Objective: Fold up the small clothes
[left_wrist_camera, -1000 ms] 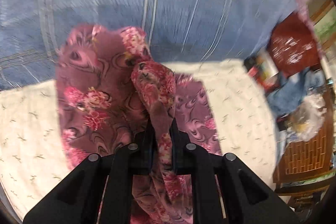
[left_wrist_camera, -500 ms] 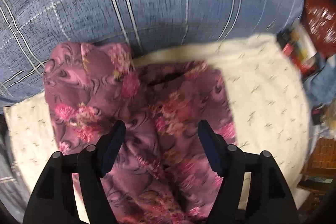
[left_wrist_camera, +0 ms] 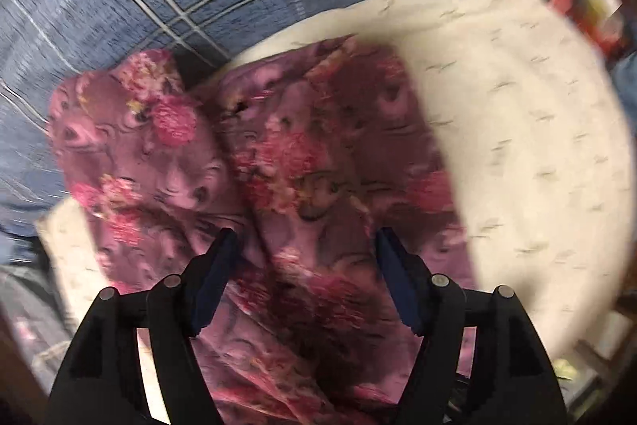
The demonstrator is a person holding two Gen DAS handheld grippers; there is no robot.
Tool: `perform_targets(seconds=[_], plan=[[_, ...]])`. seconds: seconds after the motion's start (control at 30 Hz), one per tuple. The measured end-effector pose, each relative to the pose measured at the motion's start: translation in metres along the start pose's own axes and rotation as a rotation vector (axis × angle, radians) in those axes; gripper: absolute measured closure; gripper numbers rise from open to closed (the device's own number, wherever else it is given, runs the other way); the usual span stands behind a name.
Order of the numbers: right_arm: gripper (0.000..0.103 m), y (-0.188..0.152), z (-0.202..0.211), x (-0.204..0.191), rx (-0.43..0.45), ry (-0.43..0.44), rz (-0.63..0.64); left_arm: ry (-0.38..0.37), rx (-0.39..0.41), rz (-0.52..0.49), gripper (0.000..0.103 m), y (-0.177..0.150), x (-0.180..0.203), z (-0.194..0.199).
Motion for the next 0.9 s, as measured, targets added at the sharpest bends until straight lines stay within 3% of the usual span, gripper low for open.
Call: perform_targets(seconds=[0.27, 0.33, 0.37, 0.4, 0.43, 0.6, 0.77, 0.9], plan=[[0.053, 0.009, 0.008, 0.000, 0.014, 0.008, -0.009, 0.091, -0.015, 0.044, 0.032, -0.007, -0.019, 0.006], [0.056, 0.010, 0.005, 0.001, 0.022, -0.011, 0.002, 0.065, -0.010, 0.073, 0.037, -0.013, -0.024, 0.005], [0.065, 0.010, 0.004, 0.003, 0.021, -0.018, 0.001, 0.031, 0.002, 0.102, 0.054, -0.016, -0.027, 0.005], [0.088, 0.009, 0.002, 0.004, 0.017, -0.015, -0.001, 0.007, 0.004, 0.122, 0.074, -0.015, -0.023, -0.001], [0.097, 0.010, 0.001, 0.006, 0.010, -0.011, -0.004, -0.036, 0.011, 0.152, 0.094, -0.019, -0.024, -0.002], [0.097, 0.029, 0.020, 0.009, 0.043, 0.058, -0.069, -0.147, 0.116, 0.213, 0.099, -0.031, -0.022, 0.018], [0.097, 0.056, 0.063, -0.004, 0.151, 0.099, -0.022, -0.239, 0.187, 0.166, 0.099, -0.029, 0.013, 0.044], [0.097, 0.068, 0.084, 0.014, 0.222, 0.043, -0.038, -0.281, 0.192, 0.169, 0.098, -0.016, 0.036, 0.035]])
Point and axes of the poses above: each gripper's, at about its wrist camera, not at the fingertips, and z roughly against the way its jaws point, x to its right, y to its top, the point moved 7 cm from there along -z, roughly the way its jaws point, and after that the axes turned 10 degrees about x, right-handed, at the moved point
